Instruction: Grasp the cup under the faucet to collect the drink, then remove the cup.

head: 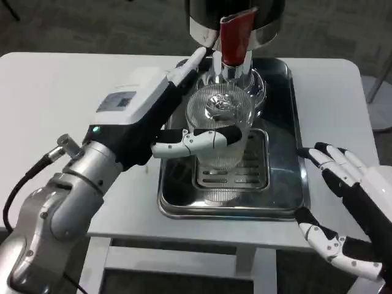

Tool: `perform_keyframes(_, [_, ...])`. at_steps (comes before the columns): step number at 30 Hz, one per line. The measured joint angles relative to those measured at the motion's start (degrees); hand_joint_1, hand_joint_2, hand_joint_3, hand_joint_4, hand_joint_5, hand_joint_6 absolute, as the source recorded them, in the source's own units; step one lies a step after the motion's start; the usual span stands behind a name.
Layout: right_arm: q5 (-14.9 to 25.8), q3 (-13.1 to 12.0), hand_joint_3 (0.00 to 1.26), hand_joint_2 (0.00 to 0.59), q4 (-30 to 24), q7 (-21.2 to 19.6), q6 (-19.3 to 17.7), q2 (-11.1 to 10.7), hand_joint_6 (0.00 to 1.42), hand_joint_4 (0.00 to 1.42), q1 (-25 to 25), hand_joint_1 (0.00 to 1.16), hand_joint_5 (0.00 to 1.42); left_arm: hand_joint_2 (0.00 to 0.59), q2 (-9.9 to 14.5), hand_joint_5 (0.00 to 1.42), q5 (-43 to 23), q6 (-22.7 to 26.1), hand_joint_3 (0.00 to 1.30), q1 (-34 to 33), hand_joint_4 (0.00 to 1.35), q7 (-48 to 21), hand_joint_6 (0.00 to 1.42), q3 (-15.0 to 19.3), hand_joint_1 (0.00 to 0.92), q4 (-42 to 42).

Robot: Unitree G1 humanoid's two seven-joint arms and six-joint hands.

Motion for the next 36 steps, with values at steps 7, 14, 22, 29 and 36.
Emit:
perform_keyframes(7, [0.0,0.1,0.08,0.485,-0.1,0.0,0.4,0.0,0.11,0.0,0.3,0.37,0.0,0.123,0.9,0.19,-1.8,0.3,0.07,3.2,0.0,-1.4,0.44,3.0,0.133,-6.3])
perform_keyframes(14, [0.0,0.4,0.08,0.491,-0.3,0.0,1.0,0.1,0.11,0.0,0.3,0.38,0.0,0.123,3.3,0.26,-7.0,0.5,0.17,9.7,0.08,-2.9,0.48,9.8,0.103,-16.8])
perform_keyframes(22, [-0.2,1.2,0.09,0.493,-0.4,0.0,1.2,0.7,0.11,0.0,0.2,0.38,0.0,0.163,5.5,0.34,-15.4,0.4,0.28,13.8,0.26,-5.0,0.47,19.2,0.078,-24.3])
perform_keyframes(29, [-0.6,2.0,0.09,0.494,-0.4,0.0,1.5,1.0,0.11,0.0,-0.4,0.38,0.0,0.17,6.9,0.28,-31.5,0.2,0.24,9.4,0.2,-11.1,0.37,23.4,0.0,-24.2])
perform_keyframes(36, [-1.2,2.2,0.09,0.494,-1.2,0.0,2.0,1.1,0.11,0.0,-0.5,0.38,0.0,0.155,8.8,0.27,-49.0,6.7,0.2,0.3,0.15,-21.4,0.34,23.2,0.0,-22.3])
